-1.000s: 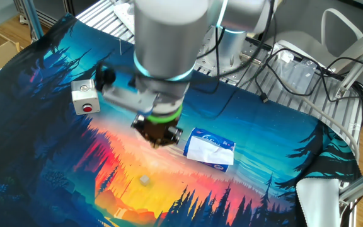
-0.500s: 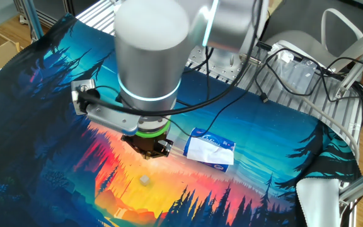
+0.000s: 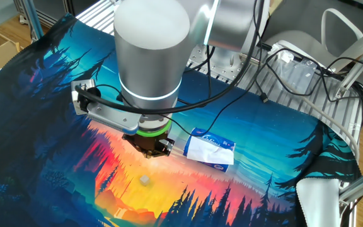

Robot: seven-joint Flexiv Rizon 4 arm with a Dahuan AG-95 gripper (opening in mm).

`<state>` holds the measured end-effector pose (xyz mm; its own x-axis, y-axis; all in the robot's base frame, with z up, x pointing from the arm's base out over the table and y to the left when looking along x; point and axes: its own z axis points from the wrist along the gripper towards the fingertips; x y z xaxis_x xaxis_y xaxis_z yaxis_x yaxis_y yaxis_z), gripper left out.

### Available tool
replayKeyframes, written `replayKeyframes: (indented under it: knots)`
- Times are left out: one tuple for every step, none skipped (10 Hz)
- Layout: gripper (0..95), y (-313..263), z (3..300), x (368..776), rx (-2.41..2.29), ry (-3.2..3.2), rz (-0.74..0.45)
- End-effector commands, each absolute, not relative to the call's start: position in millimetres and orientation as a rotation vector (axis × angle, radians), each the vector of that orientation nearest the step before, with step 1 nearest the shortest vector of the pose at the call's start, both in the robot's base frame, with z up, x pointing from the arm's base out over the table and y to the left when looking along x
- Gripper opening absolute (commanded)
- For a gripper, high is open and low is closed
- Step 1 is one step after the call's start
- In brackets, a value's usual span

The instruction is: Pick up one small block

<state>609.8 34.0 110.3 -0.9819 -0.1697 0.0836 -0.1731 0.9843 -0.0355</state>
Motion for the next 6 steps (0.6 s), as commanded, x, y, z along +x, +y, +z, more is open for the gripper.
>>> replayKeyframes:
  knots:
    - [0.0, 33.8, 109.8, 610.2, 0.263, -3.044, 0.067]
    - [0.0, 33.8, 109.8, 610.3, 0.261, -3.044, 0.068]
    - [0.0, 33.7, 109.9, 610.4, 0.26, -3.045, 0.07]
    - [0.0, 33.6, 110.3, 610.7, 0.263, -3.047, 0.071]
    - [0.0, 33.6, 110.3, 610.7, 0.27, -3.045, 0.074]
    - [0.0, 33.6, 110.3, 610.7, 0.279, -3.042, 0.074]
